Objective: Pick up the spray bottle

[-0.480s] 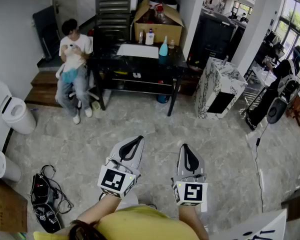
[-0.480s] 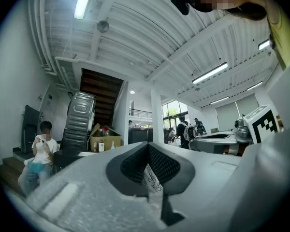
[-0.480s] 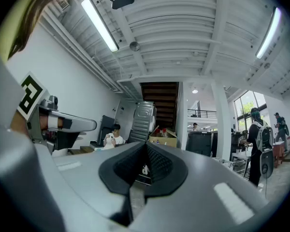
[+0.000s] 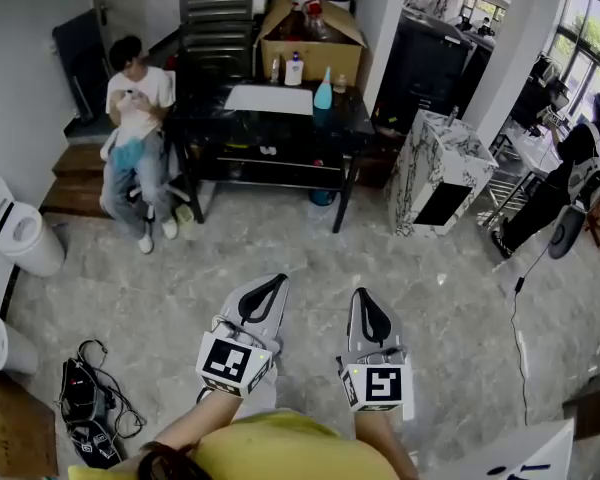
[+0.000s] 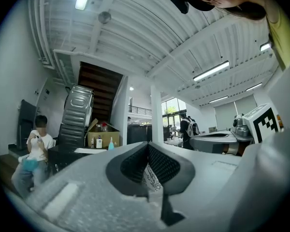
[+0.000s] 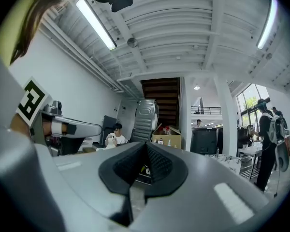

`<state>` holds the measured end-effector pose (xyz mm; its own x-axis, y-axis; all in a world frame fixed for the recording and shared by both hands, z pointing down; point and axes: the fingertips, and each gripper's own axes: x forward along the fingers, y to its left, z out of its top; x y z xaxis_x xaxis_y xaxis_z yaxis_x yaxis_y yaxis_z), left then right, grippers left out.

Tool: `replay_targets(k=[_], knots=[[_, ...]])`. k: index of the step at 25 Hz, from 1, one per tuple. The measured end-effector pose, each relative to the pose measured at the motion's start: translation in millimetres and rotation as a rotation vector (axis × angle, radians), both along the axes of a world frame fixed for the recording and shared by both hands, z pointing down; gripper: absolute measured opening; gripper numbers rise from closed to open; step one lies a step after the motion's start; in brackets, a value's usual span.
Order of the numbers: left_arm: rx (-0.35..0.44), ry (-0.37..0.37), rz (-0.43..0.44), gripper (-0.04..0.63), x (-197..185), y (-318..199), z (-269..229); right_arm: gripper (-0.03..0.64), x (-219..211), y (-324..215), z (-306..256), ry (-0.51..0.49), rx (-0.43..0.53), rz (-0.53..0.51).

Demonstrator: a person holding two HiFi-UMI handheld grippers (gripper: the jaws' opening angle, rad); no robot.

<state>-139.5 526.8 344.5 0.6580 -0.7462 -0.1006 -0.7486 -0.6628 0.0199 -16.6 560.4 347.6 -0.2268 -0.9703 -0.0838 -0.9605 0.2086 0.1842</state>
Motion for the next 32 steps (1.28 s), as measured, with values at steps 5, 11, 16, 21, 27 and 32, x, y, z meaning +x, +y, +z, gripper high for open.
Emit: replay_targets(k=[5,11,16,21,27,32], knots=[[-0.016,0.0,0.019,0.046,6.8,-82.5,7.7,0.0,7.1,-81.4,4.9,0.011,-0.017,0.013],[-0.014,-0.002,0.05,0.072,12.2,-182.4,6.2,0.0,12.5,-177.2,1.3,0.018,-0.012,0.031],[-0.03,-0.019,0.085,0.11,17.2,-259.4,12.0,0.001,14.0,-249.2,5.1,0.01,-0.016,0.057],[-0.04,-0.019,0.099,0.127,18.0,-308.9,12.5,0.0,15.7,-293.5,6.1,0.008,-0.035,0.068],[-0.076,-0.008,0.083,0.138,7.3,-342.7,27.2,0.0,13.1,-323.2,16.1,0.003,-0.06,0.07],[-0.092,-0.008,0.102,0.158,16.8,-361.3,32.1,0.0,18.1,-345.3,22.1,-0.004,-0.07,0.07]])
